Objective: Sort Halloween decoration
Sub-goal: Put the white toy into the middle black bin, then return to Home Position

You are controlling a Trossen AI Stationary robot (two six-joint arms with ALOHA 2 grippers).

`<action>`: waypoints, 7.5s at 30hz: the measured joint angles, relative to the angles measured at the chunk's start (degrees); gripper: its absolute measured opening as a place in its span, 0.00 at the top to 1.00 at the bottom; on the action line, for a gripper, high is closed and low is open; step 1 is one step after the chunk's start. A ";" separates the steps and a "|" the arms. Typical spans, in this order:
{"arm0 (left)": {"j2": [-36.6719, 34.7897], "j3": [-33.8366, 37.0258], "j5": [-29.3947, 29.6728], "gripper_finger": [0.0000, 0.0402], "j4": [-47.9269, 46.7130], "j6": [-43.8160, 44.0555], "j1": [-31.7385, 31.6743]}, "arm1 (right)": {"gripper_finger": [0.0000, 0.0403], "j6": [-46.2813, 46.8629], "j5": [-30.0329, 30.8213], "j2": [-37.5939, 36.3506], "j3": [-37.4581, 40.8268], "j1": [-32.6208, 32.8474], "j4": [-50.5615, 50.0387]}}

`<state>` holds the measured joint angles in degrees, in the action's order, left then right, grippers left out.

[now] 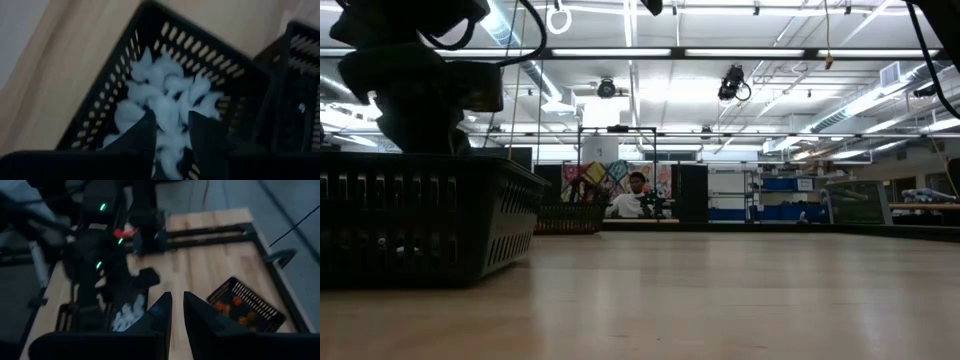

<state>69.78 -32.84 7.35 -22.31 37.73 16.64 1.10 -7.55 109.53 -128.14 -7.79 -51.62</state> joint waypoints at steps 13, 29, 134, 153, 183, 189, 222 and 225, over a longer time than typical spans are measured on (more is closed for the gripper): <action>-6.71 -1.77 -0.90 0.60 3.73 5.89 -2.21 | 0.92 -8.06 -7.74 -3.52 -0.02 -2.59 -4.77; -25.52 -1.44 5.93 0.65 4.53 6.28 -16.68 | 0.98 -7.20 -18.33 -8.36 25.87 -8.89 17.26; -69.40 26.84 10.15 0.65 3.74 6.50 -33.13 | 0.98 26.14 -7.47 -94.86 127.73 -36.87 61.00; -69.40 26.86 10.15 0.65 3.72 6.50 -33.13 | 0.98 26.14 -7.49 -94.86 127.73 -36.87 61.01; -69.41 26.86 10.15 0.65 3.72 6.50 -33.13 | 0.98 26.16 -7.50 -94.86 127.73 -36.87 61.02; -69.42 26.86 10.15 0.65 3.72 6.50 -33.11 | 0.98 26.17 -7.50 -94.86 127.73 -36.87 61.02; -69.41 26.88 10.16 0.65 3.72 6.51 -33.11 | 0.98 26.17 -7.50 -94.86 127.73 -36.87 61.02; -69.40 26.88 10.15 0.65 3.72 6.51 -33.11 | 0.98 26.14 -7.50 -94.86 127.73 -36.87 61.03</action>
<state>0.38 -5.96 17.50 -18.59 44.24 -16.47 27.25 -15.05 14.68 -0.40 -44.66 9.41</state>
